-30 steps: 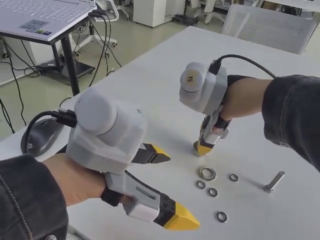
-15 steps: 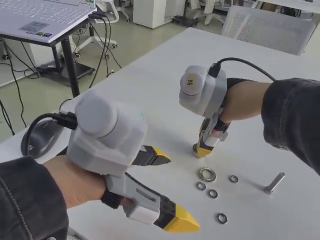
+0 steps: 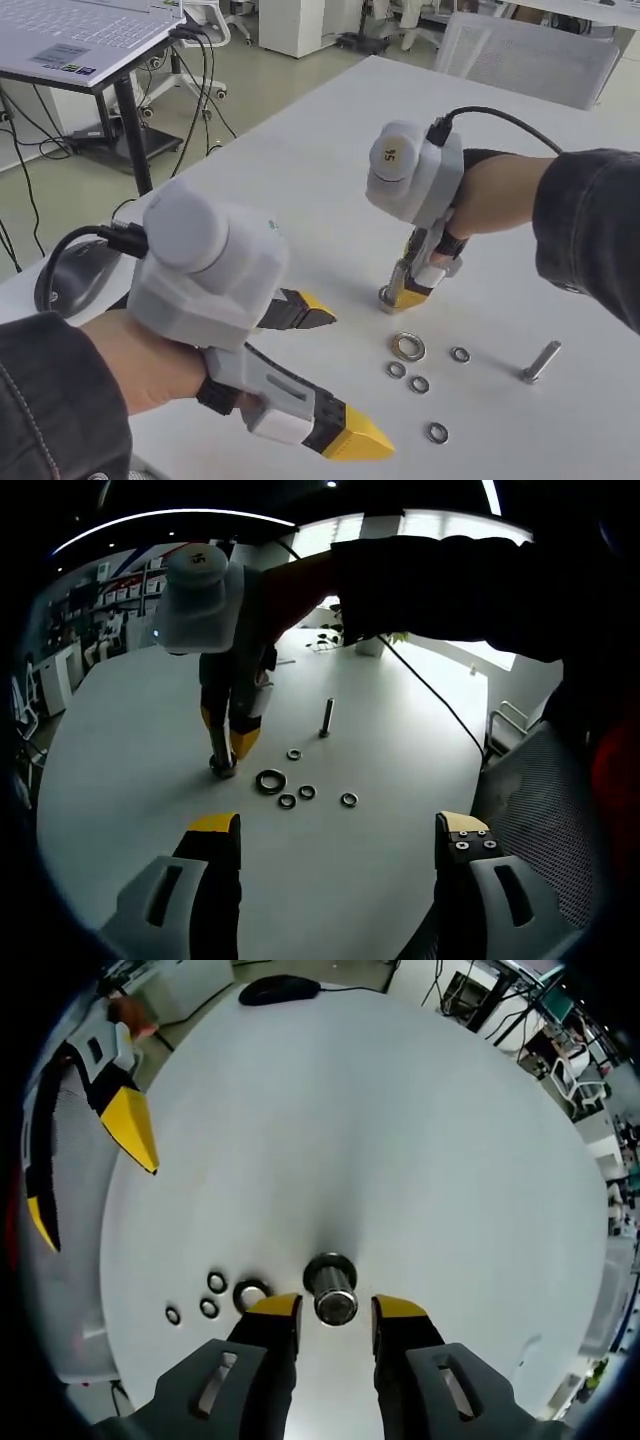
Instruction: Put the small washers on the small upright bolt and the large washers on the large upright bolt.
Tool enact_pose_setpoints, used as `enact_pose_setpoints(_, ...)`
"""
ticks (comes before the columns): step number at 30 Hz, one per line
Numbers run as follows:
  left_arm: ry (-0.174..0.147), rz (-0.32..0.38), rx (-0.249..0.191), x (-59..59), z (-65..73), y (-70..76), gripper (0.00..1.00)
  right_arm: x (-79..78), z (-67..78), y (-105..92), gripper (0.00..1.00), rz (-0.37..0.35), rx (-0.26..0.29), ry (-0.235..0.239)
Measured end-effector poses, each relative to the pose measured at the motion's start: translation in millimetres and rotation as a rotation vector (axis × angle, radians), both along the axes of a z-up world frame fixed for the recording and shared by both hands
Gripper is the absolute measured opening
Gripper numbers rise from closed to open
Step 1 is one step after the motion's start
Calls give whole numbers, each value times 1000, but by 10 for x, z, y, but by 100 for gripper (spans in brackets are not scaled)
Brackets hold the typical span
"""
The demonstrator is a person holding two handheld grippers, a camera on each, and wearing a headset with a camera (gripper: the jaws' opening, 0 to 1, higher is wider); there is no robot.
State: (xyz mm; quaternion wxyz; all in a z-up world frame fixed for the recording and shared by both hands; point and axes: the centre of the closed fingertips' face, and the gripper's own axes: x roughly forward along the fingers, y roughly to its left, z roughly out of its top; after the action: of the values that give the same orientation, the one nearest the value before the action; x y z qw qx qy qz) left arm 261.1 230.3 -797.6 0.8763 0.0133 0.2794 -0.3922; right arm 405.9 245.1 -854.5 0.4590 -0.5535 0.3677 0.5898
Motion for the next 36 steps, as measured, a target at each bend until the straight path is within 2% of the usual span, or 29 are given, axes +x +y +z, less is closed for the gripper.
enact_pose_setpoints(20,4,-13,6,-11,-18,-11,79,65,62,-255,29,-55,10,0)
enact_pose_setpoints(36,2,-13,14,-18,-8,-8,79,-103,30,-442,29,-69,9,13)
